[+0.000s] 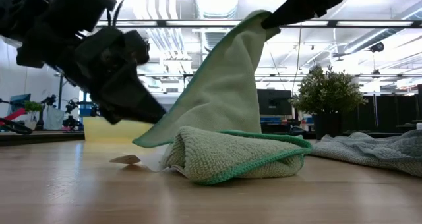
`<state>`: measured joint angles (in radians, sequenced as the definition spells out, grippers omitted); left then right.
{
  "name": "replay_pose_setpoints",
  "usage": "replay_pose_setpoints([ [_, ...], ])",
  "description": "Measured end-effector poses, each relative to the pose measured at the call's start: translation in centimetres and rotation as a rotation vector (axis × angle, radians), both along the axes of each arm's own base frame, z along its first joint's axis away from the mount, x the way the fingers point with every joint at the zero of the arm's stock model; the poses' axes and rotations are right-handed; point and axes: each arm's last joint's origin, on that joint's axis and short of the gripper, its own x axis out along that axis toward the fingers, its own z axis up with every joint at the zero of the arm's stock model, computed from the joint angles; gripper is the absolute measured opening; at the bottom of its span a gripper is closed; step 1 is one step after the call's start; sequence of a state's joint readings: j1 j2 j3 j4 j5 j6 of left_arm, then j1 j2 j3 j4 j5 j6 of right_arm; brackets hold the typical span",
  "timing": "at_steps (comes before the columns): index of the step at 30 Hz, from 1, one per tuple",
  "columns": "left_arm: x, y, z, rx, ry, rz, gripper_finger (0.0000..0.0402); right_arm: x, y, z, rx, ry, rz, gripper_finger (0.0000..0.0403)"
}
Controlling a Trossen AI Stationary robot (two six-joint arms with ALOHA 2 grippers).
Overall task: Roll microfiber towels into tight, uniform cylinder then place into a basket
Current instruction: Fold the green towel
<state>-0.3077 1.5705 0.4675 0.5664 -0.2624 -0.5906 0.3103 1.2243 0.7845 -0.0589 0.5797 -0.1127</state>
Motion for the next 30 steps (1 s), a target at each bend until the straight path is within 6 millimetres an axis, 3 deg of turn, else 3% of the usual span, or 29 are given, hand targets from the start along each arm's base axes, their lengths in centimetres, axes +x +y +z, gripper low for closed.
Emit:
replay_pose_setpoints([
  [4,0.1,-0.4,-0.9,-0.083,0.056,-0.081,0.0134,-0.1,-0.1,0.1,-0.004,-0.003,-0.009,0.0009],
  [10,0.5,-0.3,-2.3,-0.090,0.109,-0.069,0.0134,-0.1,-0.1,0.0,-0.010,0.001,-0.024,0.0009],
  [21,1.0,0.0,-0.8,-0.100,0.049,-0.057,0.0134,-0.2,-0.1,0.0,-0.009,0.006,-0.025,0.0009],
  [30,1.1,-0.2,-1.4,-0.126,0.082,-0.095,0.0134,-0.2,-0.1,-0.1,-0.010,0.009,-0.025,0.0009],
])
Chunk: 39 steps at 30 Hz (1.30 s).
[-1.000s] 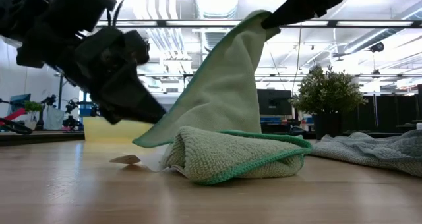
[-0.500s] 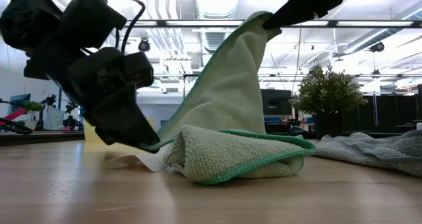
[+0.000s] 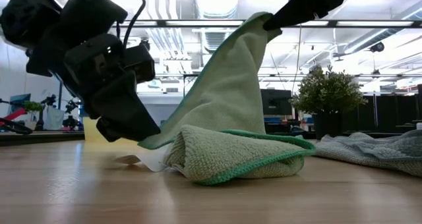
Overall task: Roll microfiber towels into tight, uniform cylinder then place into a basket
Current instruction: Fold the green towel
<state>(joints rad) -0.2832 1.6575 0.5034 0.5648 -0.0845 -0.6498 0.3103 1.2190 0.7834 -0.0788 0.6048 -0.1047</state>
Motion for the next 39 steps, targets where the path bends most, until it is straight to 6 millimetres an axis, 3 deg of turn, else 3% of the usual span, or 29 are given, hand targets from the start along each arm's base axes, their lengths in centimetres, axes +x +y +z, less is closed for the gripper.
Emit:
replay_pose_setpoints([
  [31,0.26,-0.09,-0.14,0.002,0.005,-0.015,0.0132,0.01,0.00,-0.01,0.000,0.000,0.000,0.0009],
  [35,0.56,-0.18,-0.18,0.027,-0.001,-0.035,0.0102,0.01,0.00,-0.01,0.000,0.000,0.000,0.0009],
  [39,0.79,-0.35,-0.03,0.024,-0.007,-0.074,0.0042,0.00,0.00,-0.02,-0.001,0.001,0.000,0.0009],
])
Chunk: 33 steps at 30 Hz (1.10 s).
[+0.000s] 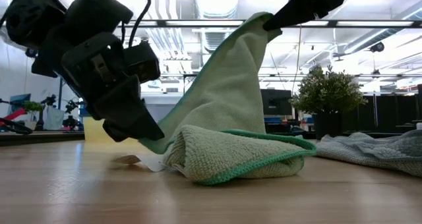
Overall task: Roll microfiber towels into tight, uniform cylinder then place into a basket
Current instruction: Fold the green towel
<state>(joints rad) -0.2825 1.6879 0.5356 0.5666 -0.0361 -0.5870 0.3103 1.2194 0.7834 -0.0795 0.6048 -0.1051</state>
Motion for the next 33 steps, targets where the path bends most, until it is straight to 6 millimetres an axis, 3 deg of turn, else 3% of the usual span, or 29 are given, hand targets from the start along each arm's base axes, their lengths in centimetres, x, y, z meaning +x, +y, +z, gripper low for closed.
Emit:
replay_pose_setpoints([
  [3,0.1,0.0,0.3,0.022,-0.017,-0.027,0.0007,0.0,0.0,0.0,-0.001,0.005,0.000,0.0009],
  [9,0.4,-0.1,1.6,0.061,-0.076,-0.051,0.0002,-0.1,-0.1,-0.2,-0.002,0.017,-0.007,0.0009],
  [16,0.9,-0.5,5.5,0.064,-0.227,-0.045,0.0001,-0.1,-0.1,-0.2,-0.014,0.014,-0.028,0.0009],
  [24,0.0,-4.0,10.7,0.138,-0.438,-0.151,0.0001,-0.2,0.5,-0.1,-0.037,0.016,0.001,0.0009],
  [28,-1.8,-6.7,13.2,0.163,-0.602,-0.269,0.0001,-0.6,2.1,-0.1,-0.040,0.034,0.165,0.0009],
  [33,-4.7,-9.0,15.1,0.229,-0.726,-0.360,0.0001,-0.9,4.1,0.9,-0.058,-0.018,0.294,0.0009],
])
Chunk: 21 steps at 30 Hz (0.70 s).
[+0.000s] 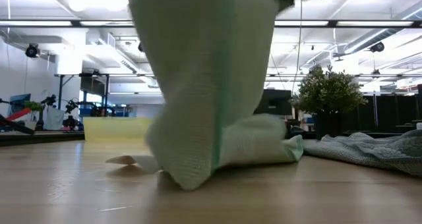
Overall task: Roll microfiber towels into tight, uniform cylinder then place into a basket
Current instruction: Fold the green towel
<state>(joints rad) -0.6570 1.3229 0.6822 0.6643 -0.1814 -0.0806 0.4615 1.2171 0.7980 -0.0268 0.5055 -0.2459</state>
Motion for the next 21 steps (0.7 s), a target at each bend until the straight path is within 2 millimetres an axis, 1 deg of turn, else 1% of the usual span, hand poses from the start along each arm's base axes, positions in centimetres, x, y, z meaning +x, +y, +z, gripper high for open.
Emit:
replay_pose_setpoints([
  [3,-1.4,-0.5,0.1,0.039,0.028,0.147,0.0001,-0.1,0.5,0.7,-0.062,-0.063,-0.065,0.0009],
  [8,-3.5,0.2,-0.3,0.160,0.095,0.561,0.0001,-0.1,0.0,1.8,-0.157,-0.193,-0.327,0.0009],
  [10,-3.9,0.7,-0.3,0.186,0.092,0.719,0.0001,-0.1,-0.2,2.0,-0.157,-0.226,-0.379,0.0009],
  [12,-4.1,0.9,-0.2,0.192,0.084,0.837,0.0001,0.0,-0.2,2.0,-0.146,-0.240,-0.376,0.0009],
  [14,-4.0,1.0,-0.3,0.214,0.082,0.901,0.0001,0.2,-0.2,1.9,-0.147,-0.240,-0.371,0.0009],
  [17,-3.7,0.6,-0.3,0.273,0.080,0.964,0.0001,0.7,-0.2,1.6,-0.148,-0.242,-0.359,0.0009],
  [21,-2.7,-0.4,0.2,0.379,0.079,1.128,0.0000,1.6,-0.6,1.2,-0.162,-0.242,-0.341,0.0009],
])
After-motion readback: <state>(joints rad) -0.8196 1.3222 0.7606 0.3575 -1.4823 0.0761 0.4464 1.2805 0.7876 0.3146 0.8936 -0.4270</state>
